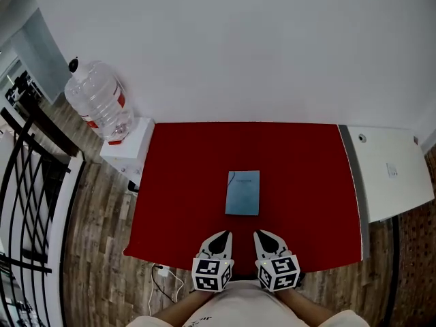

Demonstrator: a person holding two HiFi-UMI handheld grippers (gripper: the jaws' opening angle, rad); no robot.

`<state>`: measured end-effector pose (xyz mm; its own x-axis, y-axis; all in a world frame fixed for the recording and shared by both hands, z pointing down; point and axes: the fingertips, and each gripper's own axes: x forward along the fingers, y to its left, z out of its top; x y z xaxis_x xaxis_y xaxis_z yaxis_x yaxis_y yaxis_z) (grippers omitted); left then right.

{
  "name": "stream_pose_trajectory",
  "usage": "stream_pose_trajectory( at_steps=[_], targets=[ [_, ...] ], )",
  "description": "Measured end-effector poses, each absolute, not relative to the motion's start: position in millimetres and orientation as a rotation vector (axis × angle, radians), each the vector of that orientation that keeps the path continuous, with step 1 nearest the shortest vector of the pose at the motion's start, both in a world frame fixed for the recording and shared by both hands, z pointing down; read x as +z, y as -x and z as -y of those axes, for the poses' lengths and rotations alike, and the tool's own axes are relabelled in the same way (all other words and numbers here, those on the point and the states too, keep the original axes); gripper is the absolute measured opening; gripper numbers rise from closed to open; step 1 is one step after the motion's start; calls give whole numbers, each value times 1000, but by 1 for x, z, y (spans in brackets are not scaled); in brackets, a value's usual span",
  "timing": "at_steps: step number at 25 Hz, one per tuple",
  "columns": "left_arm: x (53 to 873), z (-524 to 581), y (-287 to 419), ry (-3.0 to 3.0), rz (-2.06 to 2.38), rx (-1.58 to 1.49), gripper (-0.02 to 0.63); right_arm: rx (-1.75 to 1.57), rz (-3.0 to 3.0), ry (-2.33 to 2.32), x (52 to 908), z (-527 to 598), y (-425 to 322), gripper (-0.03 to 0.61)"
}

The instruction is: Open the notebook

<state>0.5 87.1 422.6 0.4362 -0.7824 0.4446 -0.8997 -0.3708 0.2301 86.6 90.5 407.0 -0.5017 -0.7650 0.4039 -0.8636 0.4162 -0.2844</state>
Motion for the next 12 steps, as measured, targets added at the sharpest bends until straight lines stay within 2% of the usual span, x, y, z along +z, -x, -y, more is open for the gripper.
stream_pose_trajectory(
  at_steps=[12],
  targets=[
    [425, -36, 5, -2292, 1346, 400, 6, 709, 2416, -1510, 408, -42, -81, 8]
  ],
)
